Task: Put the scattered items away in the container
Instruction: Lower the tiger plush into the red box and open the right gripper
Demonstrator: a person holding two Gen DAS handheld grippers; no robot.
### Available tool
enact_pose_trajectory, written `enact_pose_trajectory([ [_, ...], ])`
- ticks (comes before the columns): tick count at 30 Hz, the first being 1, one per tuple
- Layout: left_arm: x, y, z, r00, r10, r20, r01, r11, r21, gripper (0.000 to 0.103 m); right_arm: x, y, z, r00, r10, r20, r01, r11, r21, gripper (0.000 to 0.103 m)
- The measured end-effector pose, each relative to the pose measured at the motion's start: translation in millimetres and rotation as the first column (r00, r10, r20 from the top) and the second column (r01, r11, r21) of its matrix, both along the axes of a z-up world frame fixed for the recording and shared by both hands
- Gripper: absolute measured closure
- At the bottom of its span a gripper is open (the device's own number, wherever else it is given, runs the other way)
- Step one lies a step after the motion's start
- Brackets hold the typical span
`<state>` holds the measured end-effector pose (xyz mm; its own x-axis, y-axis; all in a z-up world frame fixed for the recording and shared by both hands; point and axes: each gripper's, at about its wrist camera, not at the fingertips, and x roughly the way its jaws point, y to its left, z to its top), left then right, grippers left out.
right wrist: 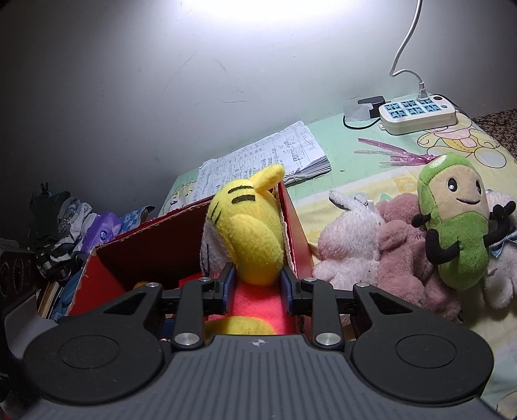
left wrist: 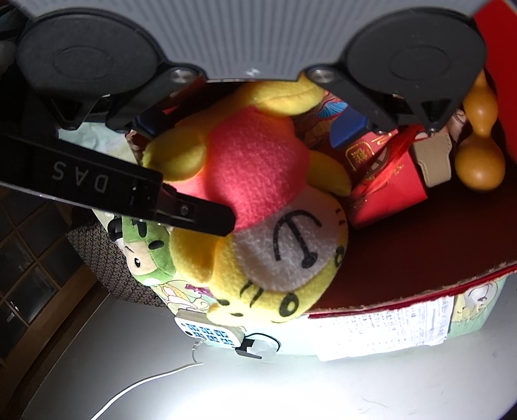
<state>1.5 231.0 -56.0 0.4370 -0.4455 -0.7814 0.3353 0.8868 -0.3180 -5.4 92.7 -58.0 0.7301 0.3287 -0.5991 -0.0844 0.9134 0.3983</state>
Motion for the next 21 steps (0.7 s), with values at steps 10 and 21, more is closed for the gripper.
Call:
enact_pose_trajectory([
  [10,-2.2,-4.3,1.1,1.0,0.015,0.011,-0.015,1.0,0.022,0.0,-2.7,0.6,-0.4,1.0,-0.004,0.009,0.004,1.0,0.001,0.074],
  [21,-6.2,-8.4,2.6,0.999,0.035,0.033,-0.037,0.998,0.044,0.0,-5.1,1.5,-0.1,1.0,-0.003,0.016,0.003,1.0,0.001,0.074],
])
